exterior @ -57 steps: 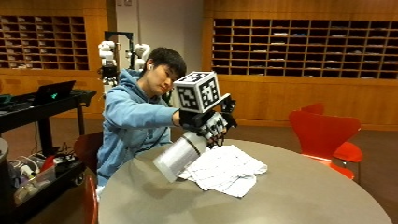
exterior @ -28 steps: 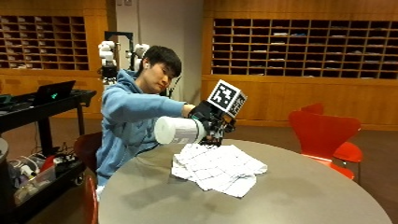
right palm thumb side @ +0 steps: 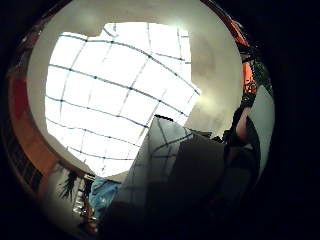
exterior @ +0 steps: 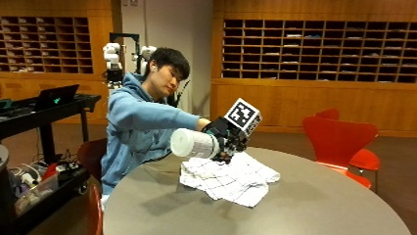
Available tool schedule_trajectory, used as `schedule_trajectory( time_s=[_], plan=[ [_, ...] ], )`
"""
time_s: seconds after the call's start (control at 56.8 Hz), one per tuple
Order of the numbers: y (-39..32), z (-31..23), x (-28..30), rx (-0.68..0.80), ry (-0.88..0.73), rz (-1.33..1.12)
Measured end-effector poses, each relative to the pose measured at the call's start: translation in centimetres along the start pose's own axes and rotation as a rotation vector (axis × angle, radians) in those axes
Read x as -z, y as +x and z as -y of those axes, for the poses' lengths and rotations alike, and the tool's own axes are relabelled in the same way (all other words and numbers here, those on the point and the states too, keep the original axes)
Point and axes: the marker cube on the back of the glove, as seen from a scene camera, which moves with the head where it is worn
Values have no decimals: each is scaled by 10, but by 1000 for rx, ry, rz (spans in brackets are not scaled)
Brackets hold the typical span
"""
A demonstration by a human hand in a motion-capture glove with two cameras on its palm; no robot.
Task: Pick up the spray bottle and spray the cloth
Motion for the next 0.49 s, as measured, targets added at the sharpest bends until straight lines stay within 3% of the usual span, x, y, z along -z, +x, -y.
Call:
schedule_trajectory(
  time_s=[0.194, 0.334, 0.493],
  plan=[
    [14, -12, 40, 60, 115, 392],
    [6, -37, 95, 270, 322, 834],
    [-28, -57, 141, 407, 485, 1214]
  ],
)
